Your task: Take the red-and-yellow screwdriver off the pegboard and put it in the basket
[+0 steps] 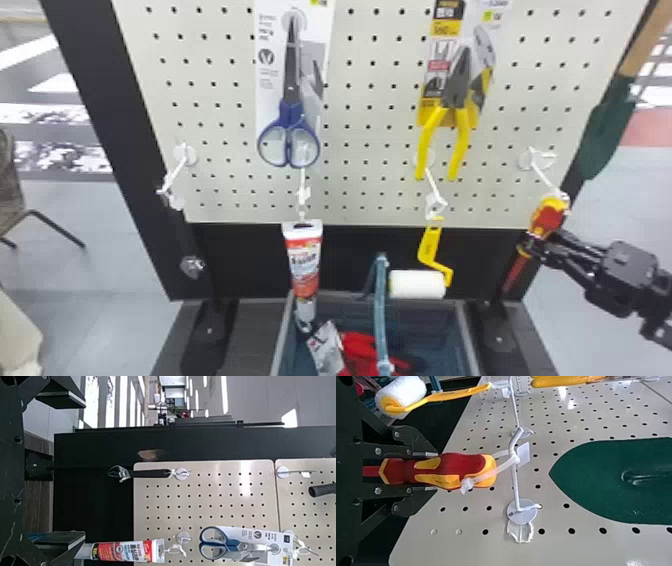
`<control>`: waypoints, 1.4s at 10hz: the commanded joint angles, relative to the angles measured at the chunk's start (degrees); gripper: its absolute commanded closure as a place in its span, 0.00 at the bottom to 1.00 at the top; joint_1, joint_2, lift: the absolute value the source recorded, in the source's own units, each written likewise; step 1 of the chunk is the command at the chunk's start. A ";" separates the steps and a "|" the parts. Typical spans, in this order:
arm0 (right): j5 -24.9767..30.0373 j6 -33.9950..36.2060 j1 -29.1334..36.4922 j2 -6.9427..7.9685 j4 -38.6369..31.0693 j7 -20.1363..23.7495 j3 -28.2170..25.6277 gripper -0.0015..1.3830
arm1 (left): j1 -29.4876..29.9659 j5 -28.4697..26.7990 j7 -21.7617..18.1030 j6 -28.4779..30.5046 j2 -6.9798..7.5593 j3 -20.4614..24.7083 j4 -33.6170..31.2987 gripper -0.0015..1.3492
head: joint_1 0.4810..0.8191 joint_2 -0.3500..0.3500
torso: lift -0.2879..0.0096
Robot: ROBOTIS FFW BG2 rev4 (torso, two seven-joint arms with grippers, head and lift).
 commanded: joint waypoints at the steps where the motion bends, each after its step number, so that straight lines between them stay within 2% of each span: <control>1: -0.04 0.17 0.05 -0.01 -0.19 0.02 0.00 0.86 | -0.09 -0.09 0.02 0.00 -0.41 -0.07 0.00 0.10 | 0.20 0.50 | 0.63; 6: -0.74 0.17 0.18 -0.01 -0.05 0.02 0.00 0.86 | -0.09 -0.18 0.02 -0.09 -0.41 0.02 0.00 0.10 | 0.20 0.50 | 0.63; 14: -1.71 2.99 5.10 1.04 -9.33 -0.25 -1.49 0.86 | -0.09 -0.26 0.02 0.00 -0.41 -0.07 0.14 0.10 | 0.20 0.50 | 0.63</control>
